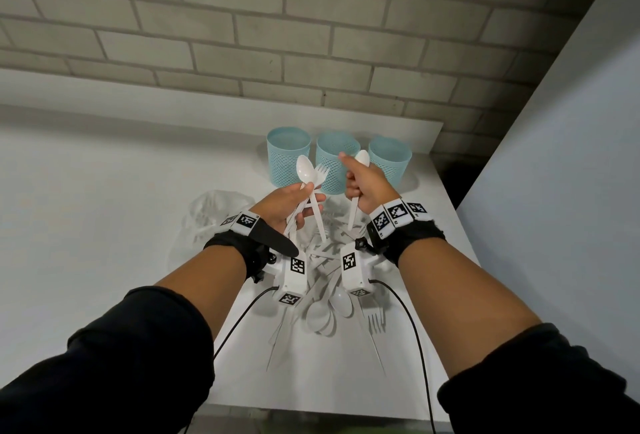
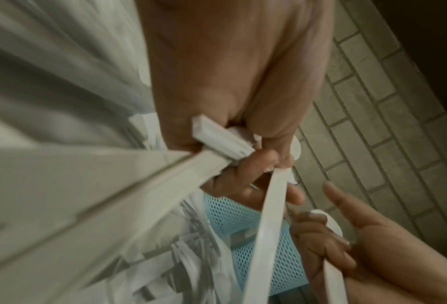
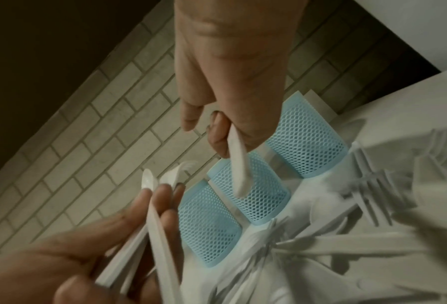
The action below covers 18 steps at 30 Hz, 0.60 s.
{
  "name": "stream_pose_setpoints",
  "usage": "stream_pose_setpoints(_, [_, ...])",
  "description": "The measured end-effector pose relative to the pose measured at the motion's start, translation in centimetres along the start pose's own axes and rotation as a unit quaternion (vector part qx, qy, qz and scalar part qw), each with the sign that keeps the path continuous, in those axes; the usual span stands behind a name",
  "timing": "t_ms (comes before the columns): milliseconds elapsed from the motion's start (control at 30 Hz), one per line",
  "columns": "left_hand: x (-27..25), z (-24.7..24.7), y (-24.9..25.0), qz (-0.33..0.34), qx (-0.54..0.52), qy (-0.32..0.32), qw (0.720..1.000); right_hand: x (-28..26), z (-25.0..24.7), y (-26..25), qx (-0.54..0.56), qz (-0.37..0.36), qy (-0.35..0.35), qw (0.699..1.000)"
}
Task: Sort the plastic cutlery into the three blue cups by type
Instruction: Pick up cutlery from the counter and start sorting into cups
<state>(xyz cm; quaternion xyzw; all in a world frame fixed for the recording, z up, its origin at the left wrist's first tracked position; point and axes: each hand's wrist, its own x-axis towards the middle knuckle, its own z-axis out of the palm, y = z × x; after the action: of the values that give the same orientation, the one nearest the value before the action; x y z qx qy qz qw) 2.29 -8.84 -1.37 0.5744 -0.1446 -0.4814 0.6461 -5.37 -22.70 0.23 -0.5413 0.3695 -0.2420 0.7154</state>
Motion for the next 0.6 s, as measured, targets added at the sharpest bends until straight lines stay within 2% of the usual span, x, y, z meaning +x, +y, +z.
stream_pose_setpoints(100, [0.3, 0.0, 0.0, 0.016, 0.022, 0.009, 1.000, -0.4, 0.4, 0.1, -0.046, -0.043, -0.047, 0.997])
stream_pose_setpoints(200, [0.5, -0.1, -0.2, 0.023, 0.034, 0.019, 0.999, -0.6, 0.7, 0.5, -0.106, -0.090, -0.067, 0.988])
stream_pose_setpoints(333, [0.6, -0.1, -0.3, 0.043, 0.044, 0.035, 0.997, -0.8, 1.2, 1.1, -0.157, -0.101, -0.073, 0.980])
stream_pose_setpoints(500, [0.8, 0.3, -0.8, 0.064, 0.074, 0.054, 0.994, -0.5, 1.5, 0.9, -0.180, -0.113, -0.047, 0.976])
stream_pose_setpoints(567, [0.9, 0.2, -0.7, 0.061, 0.052, 0.069, 0.994, 0.4, 1.7, 0.7, -0.157, -0.086, 0.005, 0.984])
stream_pose_setpoints(600, [1.1, 0.1, -0.7, 0.058, 0.036, 0.075, 0.995, 0.7, 1.6, 0.5, -0.112, -0.065, 0.035, 0.991])
